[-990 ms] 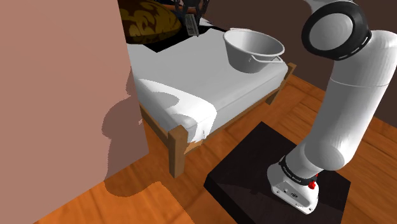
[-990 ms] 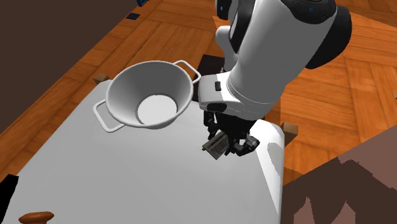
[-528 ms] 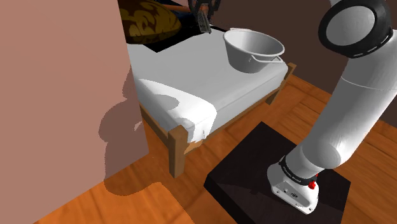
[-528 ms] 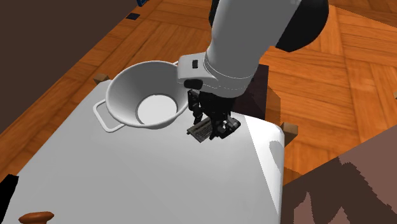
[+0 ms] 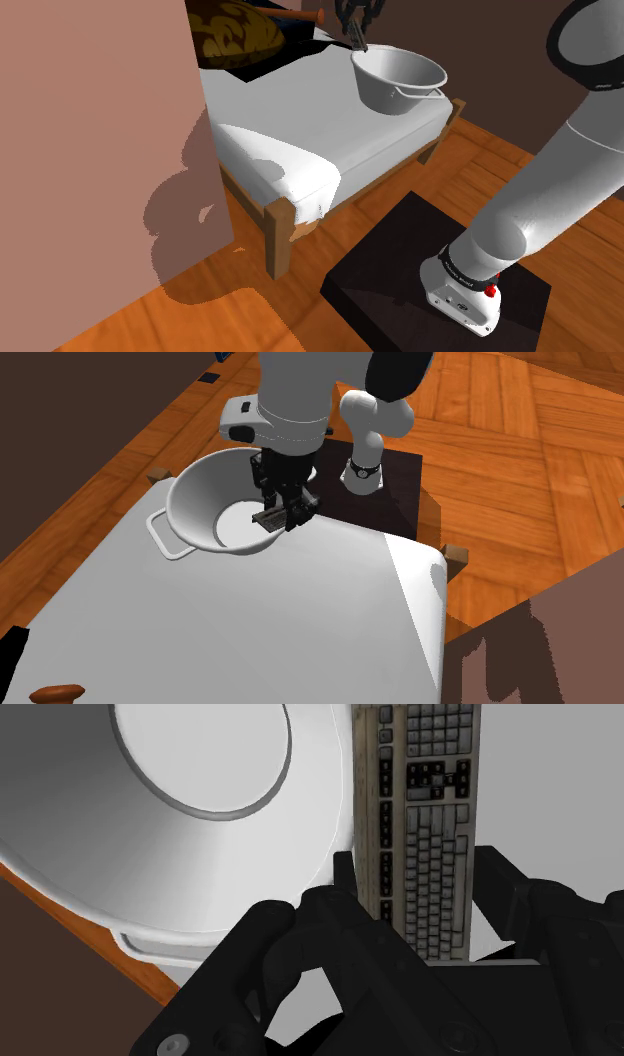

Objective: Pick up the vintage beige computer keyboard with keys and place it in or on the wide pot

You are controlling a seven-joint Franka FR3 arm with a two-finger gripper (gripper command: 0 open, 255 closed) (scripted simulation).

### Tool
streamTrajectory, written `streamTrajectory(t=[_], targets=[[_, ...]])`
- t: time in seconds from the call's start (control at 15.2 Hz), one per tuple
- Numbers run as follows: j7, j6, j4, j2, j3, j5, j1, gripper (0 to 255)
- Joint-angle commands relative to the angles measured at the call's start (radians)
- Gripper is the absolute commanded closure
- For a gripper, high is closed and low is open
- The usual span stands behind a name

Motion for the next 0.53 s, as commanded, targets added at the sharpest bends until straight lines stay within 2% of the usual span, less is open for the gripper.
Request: streamTrajectory(t=[0.0,0.46], targets=[[-0.049,0.017,-0.045,-0.035,-0.022,0.013,-0.028,255],[-0.215,0.050,-0.135,-0.113,-0.106,0.042,-0.113,255]])
